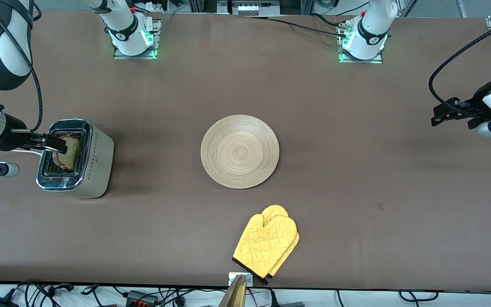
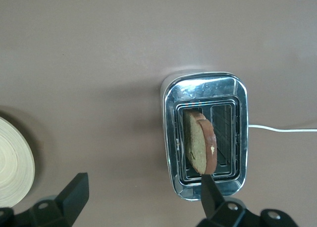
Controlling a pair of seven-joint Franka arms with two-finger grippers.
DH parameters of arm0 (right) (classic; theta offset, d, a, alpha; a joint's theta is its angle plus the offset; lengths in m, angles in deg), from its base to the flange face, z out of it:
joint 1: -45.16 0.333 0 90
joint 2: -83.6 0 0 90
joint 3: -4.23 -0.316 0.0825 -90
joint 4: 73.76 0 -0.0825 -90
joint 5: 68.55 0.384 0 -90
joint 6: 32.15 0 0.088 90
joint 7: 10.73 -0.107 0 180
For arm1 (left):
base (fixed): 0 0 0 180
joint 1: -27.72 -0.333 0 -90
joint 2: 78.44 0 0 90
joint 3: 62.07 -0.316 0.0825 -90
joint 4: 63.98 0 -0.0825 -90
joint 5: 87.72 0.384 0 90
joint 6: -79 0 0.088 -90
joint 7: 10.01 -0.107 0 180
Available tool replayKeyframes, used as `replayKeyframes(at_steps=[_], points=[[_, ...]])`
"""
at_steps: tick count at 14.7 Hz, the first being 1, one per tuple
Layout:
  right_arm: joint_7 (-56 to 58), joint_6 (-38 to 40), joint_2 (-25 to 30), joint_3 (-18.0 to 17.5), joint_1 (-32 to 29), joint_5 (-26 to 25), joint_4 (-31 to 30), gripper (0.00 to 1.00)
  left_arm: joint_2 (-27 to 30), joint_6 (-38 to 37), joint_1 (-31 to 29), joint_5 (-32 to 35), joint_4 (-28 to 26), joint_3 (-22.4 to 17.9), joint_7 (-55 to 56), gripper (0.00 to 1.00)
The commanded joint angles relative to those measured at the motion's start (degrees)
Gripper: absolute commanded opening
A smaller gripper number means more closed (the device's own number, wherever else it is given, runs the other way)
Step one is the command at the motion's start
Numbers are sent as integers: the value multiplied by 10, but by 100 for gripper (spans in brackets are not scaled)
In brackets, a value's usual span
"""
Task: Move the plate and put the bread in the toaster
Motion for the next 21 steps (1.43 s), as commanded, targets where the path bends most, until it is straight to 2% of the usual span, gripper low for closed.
replayKeyframes(at_steps=[1, 2, 3, 5, 7, 9, 17, 21], points=[[-7, -3, 11, -6, -13, 13, 4, 100, 6, -2, -3, -6, -4, 1, 0, 100], [-8, -9, 18, -15, -31, 16, 3, 100, 6, -2, -3, -6, -4, 1, 0, 100], [-4, -13, 22, -39, -52, 16, 2, 100, 6, -2, -3, -6, -4, 1, 0, 100], [1, -30, 41, -127, -138, 7, -7, 100, 6, -2, -3, -6, -4, 1, 0, 100], [8, -43, 61, -203, -207, -28, -28, 100, 6, -2, -3, -6, -4, 1, 0, 100], [15, -55, 83, -241, -238, -49, -55, 100, 6, -2, -3, -6, -4, 1, 0, 100], [49, -40, 101, -237, -240, -64, -69, 100, 5, -2, -3, -6, -3, 1, 1, 100], [47, -64, 164, -237, -239, -65, -173, 100, 5, -2, -3, -6, -3, 0, 0, 100]])
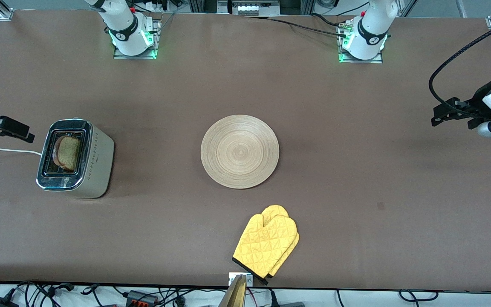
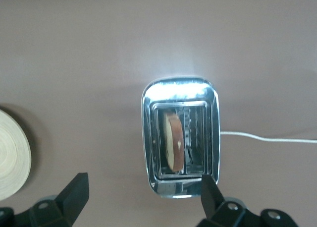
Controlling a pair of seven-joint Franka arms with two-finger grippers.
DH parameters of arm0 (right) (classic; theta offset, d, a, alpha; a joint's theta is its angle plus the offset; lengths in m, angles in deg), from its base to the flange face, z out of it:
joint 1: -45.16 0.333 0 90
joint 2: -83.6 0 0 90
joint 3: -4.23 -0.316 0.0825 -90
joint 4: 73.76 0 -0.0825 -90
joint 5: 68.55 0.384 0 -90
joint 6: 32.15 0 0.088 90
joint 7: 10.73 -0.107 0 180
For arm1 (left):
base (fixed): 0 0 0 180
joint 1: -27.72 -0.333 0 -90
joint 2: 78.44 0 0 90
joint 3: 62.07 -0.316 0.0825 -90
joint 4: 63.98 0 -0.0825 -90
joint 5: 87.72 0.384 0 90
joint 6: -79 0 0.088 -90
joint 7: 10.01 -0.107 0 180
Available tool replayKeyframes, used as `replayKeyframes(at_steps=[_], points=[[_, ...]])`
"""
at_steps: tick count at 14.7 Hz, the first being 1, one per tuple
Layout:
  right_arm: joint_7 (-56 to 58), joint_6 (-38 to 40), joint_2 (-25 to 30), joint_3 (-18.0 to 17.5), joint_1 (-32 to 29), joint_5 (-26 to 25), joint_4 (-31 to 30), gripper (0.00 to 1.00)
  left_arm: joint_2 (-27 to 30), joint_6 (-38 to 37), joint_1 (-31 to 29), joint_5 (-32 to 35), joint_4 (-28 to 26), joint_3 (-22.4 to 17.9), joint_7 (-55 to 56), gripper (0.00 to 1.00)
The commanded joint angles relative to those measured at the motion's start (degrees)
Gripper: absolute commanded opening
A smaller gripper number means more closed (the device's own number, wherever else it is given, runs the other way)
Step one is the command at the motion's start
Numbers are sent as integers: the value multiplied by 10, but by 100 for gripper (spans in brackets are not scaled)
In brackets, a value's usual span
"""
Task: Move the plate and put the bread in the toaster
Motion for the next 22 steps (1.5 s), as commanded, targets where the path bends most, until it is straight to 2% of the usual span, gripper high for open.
replayKeyframes(at_steps=[1, 3, 5, 22], points=[[9, -36, 76, -10, -7, -7, -114, 100, 5, -2, -3, -6, -4, 0, 0, 100], [9, -56, 109, -10, -7, -17, -164, 100, 5, -2, -3, -6, -4, 0, 0, 100], [9, -63, 121, -11, -7, -25, -180, 100, 5, -2, -3, -6, -4, 0, 0, 100], [10, -62, 122, -11, -9, -33, -168, 100, 4, -2, -4, -6, -3, -2, -1, 100]])
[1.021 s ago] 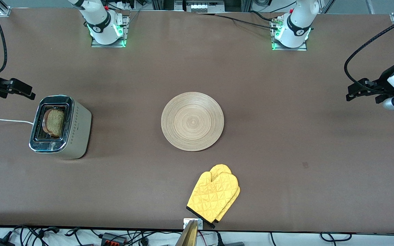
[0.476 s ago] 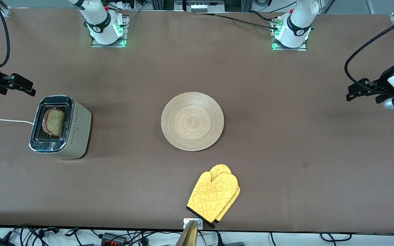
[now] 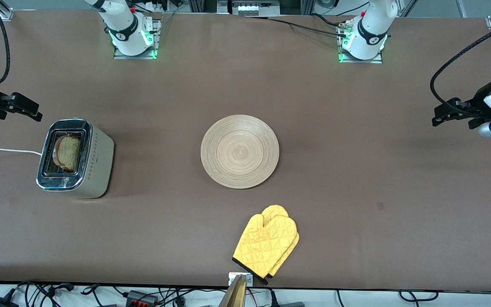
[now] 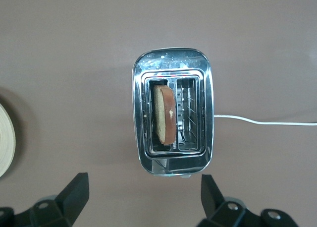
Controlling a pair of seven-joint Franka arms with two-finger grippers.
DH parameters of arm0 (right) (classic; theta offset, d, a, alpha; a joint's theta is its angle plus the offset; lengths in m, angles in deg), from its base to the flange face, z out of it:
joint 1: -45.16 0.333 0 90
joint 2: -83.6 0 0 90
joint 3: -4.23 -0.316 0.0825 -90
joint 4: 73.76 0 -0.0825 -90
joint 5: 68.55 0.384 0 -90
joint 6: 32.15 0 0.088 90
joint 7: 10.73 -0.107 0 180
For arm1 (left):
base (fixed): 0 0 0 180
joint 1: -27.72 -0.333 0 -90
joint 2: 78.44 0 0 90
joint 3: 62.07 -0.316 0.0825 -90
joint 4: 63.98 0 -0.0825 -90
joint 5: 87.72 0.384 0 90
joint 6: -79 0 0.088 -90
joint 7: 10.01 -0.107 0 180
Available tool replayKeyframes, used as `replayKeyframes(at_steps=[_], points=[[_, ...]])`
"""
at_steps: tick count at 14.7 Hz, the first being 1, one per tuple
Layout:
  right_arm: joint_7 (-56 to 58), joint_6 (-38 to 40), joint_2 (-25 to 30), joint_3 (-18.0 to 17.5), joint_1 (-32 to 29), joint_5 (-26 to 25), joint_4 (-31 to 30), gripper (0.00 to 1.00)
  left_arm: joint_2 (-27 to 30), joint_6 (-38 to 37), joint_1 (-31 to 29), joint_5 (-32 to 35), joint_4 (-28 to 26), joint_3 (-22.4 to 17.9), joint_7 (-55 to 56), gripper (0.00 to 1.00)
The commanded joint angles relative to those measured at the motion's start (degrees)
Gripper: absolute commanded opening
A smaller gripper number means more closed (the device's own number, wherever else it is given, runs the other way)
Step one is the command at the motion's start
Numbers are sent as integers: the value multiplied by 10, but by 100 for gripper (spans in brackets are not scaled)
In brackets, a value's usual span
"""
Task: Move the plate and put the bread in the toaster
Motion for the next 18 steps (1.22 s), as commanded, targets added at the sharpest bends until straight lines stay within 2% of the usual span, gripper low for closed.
replayKeyframes(at_steps=[1, 14, 16, 18], points=[[9, 6, 10, -3, -4, -4, -7, 100, 4, -2, -2, -7, -3, -1, -1, 100], [2, 3, 12, -10, -15, -4, -6, 100, 4, -2, -1, -7, -3, -1, 0, 100], [6, 2, 11, -34, -31, -4, -6, 100, 4, -2, -1, -6, -3, -1, 0, 100], [2, 1, 11, -40, -36, -4, -6, 100, 4, -2, -2, -6, -3, -1, 0, 100]])
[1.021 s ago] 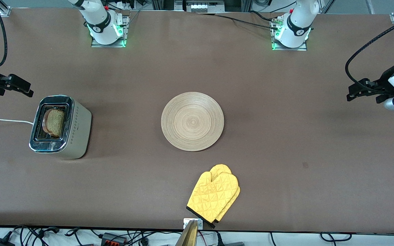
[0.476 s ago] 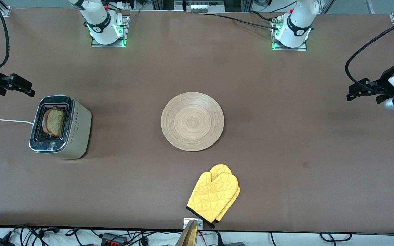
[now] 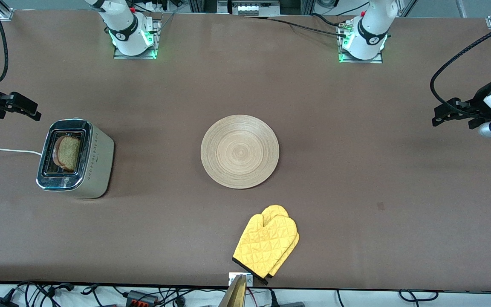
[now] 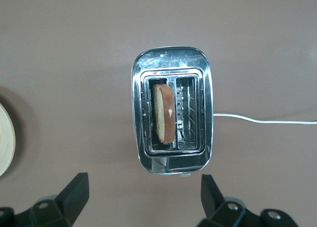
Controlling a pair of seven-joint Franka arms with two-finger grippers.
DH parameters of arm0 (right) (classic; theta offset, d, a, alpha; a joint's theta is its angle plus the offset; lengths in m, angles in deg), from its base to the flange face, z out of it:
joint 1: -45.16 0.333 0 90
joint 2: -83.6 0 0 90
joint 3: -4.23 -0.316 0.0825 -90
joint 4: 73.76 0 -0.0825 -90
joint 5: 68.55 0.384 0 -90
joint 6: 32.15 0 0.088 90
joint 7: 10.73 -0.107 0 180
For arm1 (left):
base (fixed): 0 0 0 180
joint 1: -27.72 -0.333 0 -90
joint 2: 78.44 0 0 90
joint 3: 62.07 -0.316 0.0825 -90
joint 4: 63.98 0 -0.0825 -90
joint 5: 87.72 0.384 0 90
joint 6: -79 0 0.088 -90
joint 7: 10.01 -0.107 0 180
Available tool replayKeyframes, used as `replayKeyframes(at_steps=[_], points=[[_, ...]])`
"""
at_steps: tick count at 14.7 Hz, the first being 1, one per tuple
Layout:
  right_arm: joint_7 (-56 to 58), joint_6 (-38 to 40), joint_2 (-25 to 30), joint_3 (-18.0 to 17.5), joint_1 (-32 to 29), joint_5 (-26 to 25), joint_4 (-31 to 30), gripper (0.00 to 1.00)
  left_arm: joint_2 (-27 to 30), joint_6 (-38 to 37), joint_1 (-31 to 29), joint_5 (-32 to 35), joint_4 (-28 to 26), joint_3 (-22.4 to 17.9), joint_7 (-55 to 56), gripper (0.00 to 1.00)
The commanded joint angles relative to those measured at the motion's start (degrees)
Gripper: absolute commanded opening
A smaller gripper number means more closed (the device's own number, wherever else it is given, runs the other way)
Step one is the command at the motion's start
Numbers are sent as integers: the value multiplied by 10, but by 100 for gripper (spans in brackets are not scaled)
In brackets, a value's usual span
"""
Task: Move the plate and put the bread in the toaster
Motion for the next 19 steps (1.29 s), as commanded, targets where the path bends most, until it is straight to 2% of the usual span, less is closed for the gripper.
replayKeyframes(at_steps=[1, 19], points=[[2, -1, 11, -21, -18, -4, -6, 100, 4, -2, -1, -6, -3, -1, 0, 100], [1, 20, 16, -21, -14, -1, -10, 100, 4, -2, -2, -6, -3, -1, -1, 100]])
